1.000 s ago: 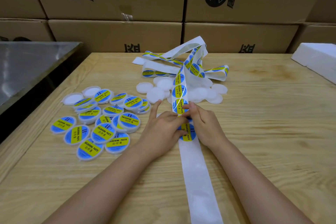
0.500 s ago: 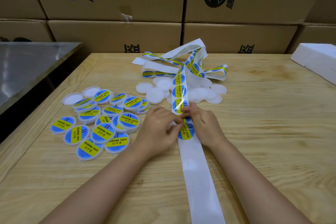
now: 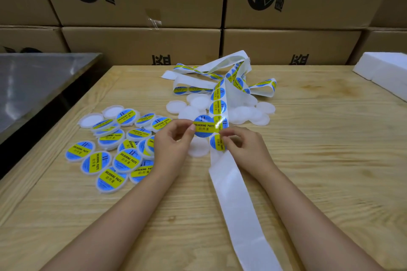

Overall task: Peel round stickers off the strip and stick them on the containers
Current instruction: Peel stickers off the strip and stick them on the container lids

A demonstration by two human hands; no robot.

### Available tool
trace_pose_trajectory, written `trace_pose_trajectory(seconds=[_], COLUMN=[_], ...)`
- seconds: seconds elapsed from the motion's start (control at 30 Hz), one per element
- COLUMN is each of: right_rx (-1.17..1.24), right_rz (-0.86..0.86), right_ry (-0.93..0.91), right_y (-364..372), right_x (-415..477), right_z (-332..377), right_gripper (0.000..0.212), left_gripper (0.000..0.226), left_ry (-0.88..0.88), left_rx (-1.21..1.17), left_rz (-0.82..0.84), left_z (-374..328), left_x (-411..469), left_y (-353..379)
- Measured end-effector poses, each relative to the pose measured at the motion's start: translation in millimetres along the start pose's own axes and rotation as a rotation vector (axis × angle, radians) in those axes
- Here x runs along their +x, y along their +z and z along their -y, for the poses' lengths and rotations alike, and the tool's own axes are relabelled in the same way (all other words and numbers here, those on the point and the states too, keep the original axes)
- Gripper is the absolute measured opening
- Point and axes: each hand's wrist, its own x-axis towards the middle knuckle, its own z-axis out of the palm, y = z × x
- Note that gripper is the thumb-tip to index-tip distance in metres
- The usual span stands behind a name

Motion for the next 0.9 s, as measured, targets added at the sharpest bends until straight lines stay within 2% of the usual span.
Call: trace_pose_trajectory(seconds=[0.07,0.17,0.37,0.43,0.53,0.6,0.7,0.8,0.9], right_rx=[0.116,0.415,0.478,0.483,0.503,0.526,0.526,0.547,0.556], right_rz=[-0.018,-0.002,-0.020,-0.021,-0.043,-0.066,-0.079,-0.063,-0.072], right_ry=[0.000,0.046,0.071,0.077,0.093,0.123,0.135,0.132,0.134], right_y=[0.1,-1.9,-2.3,-1.6,-1.4,-2.4,-3.5,-3.1,-3.7], right_x=[1.3,2.9,5.4,6.1,7.5,8.5,9.4,9.3,8.9], right_z=[1.8,7.3,5.0,3.9,1.0,0.5,-0.8,0.3,0.6], right_gripper=[0.018,0.017,0.019,0.019,0.020,0.020,0.023,0.021,0.021], left_gripper=[0.026,0.026,0.022,0.034,0.071,0.081,0.084,0.078,0.068], left_ry=[-0.005,-0.013,0.010,0.046,0.028,0.093,0.179,0.253,0.278], left_rx=[-0.024,-0.055,-0.017,0.091,0.178,0.339,0.748,1.087,1.094], left_rz=[0.008,0.048,0.160,0.193,0.306,0.381,0.446,0.488,0.471], left_z=[0.7,2.3,1.8,2.3,2.8,5.1,5.3,9.3,15.0], left_x=[0.5,0.2,-1.7,-3.1,-5.1,-3.8,-1.9,-1.8,-1.9], left_y=[1.2,2.2,3.7,4.5,2.9,-3.5,-11.7,-9.5,-6.2])
